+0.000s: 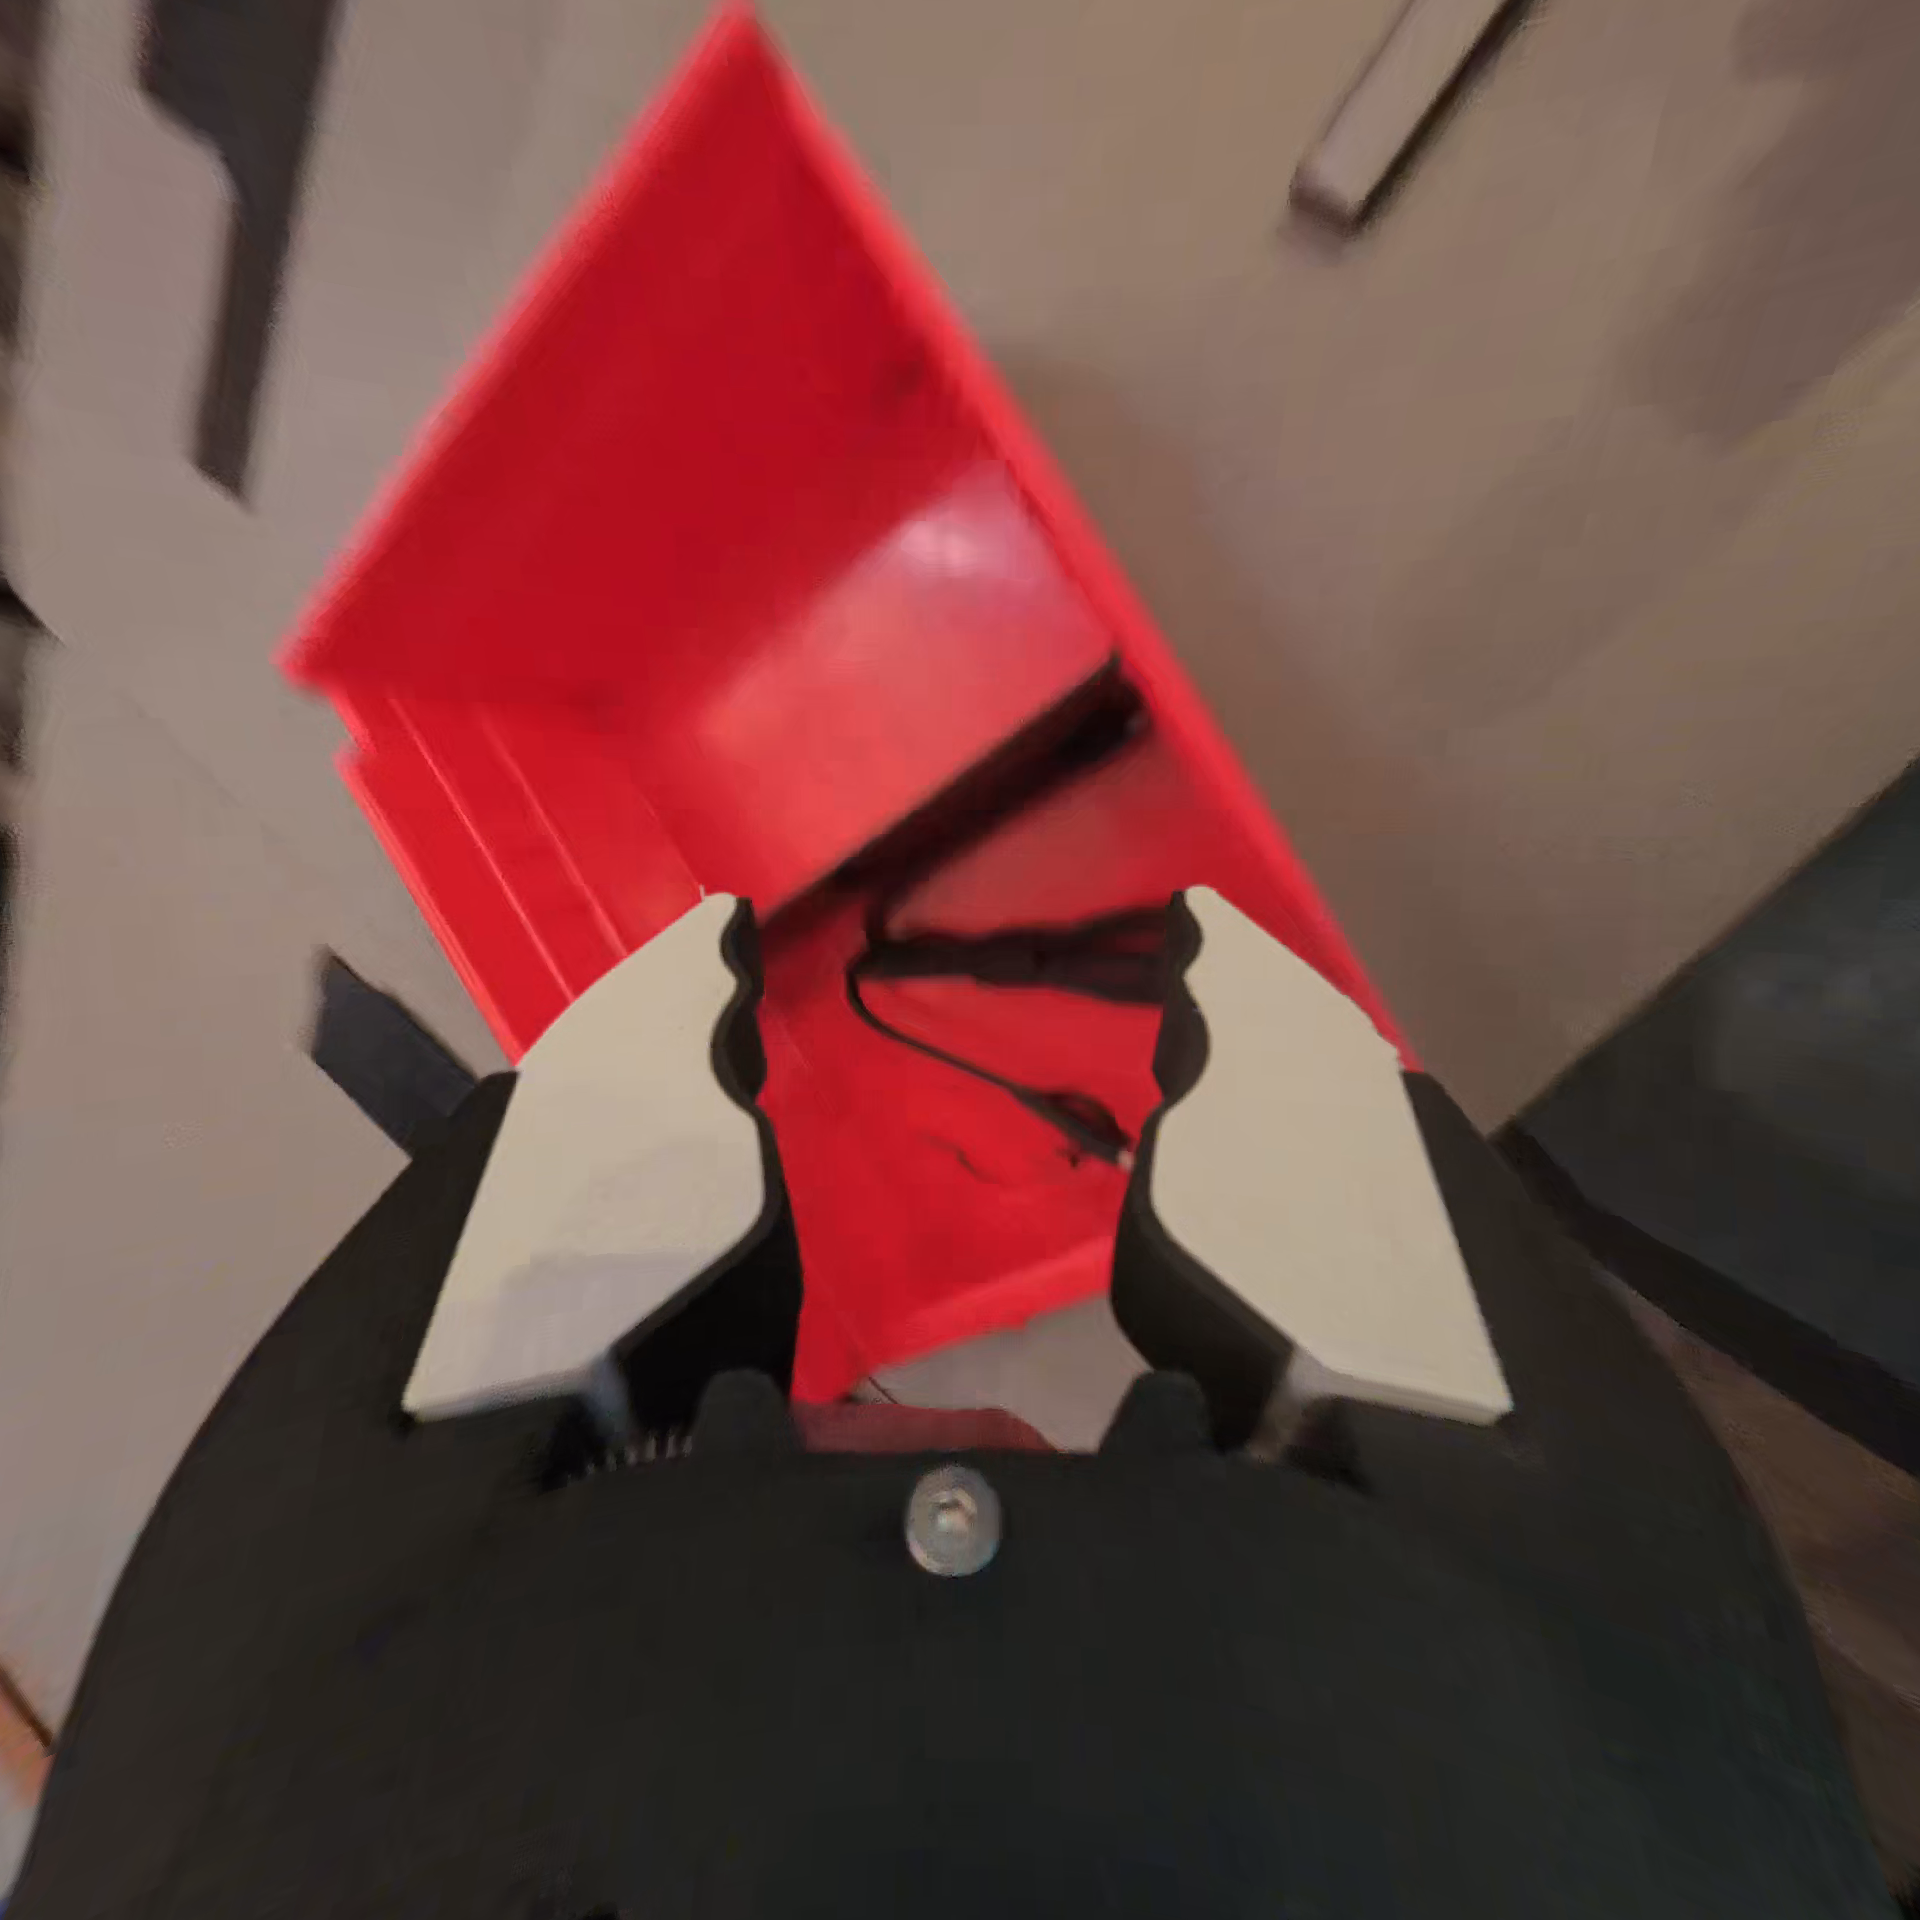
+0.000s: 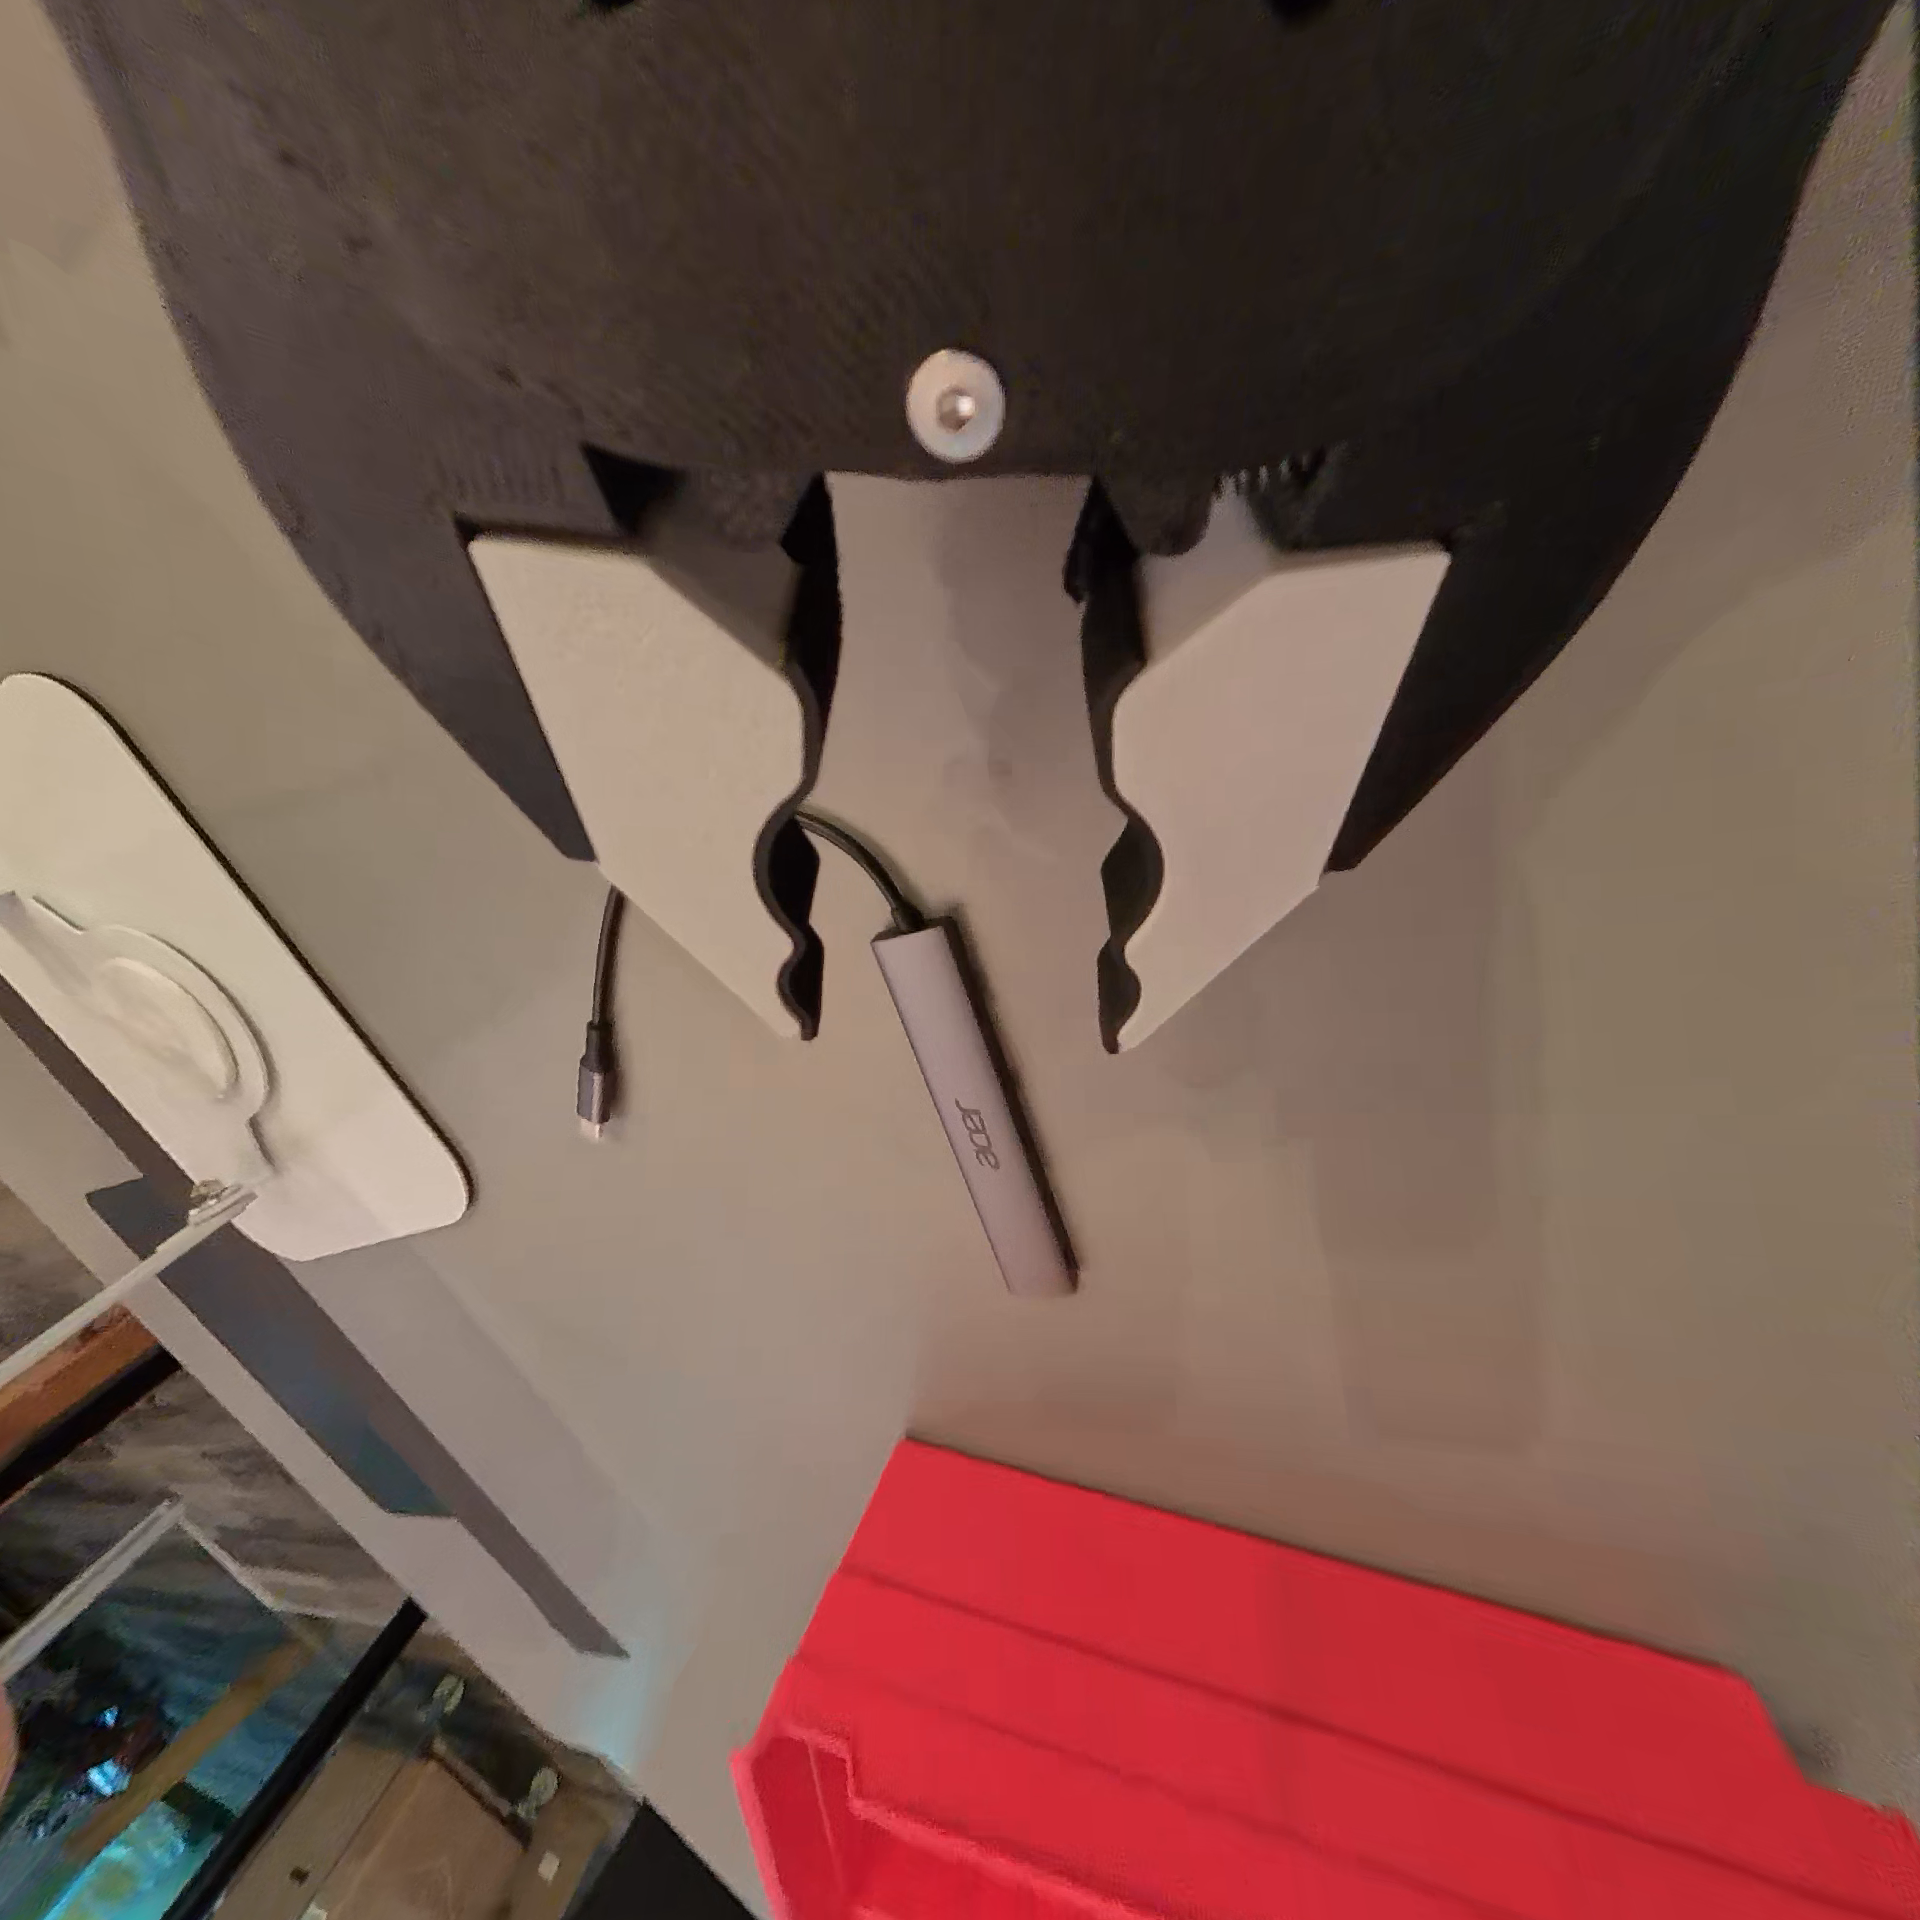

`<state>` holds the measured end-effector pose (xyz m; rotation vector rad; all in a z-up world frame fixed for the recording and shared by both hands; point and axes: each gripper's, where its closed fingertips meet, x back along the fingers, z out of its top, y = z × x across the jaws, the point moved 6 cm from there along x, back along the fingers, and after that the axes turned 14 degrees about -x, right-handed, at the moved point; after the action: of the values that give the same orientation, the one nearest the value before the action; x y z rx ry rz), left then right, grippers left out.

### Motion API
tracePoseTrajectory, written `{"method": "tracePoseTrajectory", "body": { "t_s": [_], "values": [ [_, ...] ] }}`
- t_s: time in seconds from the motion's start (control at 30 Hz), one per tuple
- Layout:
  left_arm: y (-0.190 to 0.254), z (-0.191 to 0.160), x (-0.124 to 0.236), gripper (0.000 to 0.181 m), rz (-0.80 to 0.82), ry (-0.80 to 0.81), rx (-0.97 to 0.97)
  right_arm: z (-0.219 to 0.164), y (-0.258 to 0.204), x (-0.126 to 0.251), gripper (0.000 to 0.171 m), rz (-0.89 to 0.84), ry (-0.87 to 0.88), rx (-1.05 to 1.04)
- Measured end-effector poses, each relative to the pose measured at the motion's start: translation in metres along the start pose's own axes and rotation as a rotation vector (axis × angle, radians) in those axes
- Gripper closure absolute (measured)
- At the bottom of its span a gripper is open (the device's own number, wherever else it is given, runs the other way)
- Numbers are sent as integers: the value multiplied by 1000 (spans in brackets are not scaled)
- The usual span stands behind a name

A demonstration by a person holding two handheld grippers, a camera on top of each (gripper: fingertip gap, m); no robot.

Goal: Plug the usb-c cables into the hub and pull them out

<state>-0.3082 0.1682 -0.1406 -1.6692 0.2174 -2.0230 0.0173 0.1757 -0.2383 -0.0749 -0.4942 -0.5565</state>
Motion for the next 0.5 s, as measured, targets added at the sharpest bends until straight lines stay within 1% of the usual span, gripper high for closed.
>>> {"method": "tracePoseTrajectory", "body": {
  "t_s": [0.03, 0.1, 0.2, 0.23, 0.33, 0.4, 0.5],
  "values": [
    [3, -17, -3, 108, -23, -29, 41, -2, 1, -5, 119, -9, -20, 7],
    [11, -40, -17, 115, -61, -80, 47, -4, 1, -13, 118, -6, -49, 26],
    [16, -64, -45, 131, -60, -194, -82, -3, 1, -22, 117, -10, -71, 49],
    [16, -67, -54, 136, -52, -217, -149, -4, 0, -24, 117, -11, -76, 53],
    [17, -67, -73, 144, -47, -203, -364, -8, 0, -23, 117, -19, -90, 76],
    [15, -63, -82, 153, -39, -148, -457, -8, 1, -21, 118, -26, -81, 80],
    [12, -68, -99, 160, -42, -222, -590, -6, 3, -19, 118, -29, -66, 66]
  ]
}}
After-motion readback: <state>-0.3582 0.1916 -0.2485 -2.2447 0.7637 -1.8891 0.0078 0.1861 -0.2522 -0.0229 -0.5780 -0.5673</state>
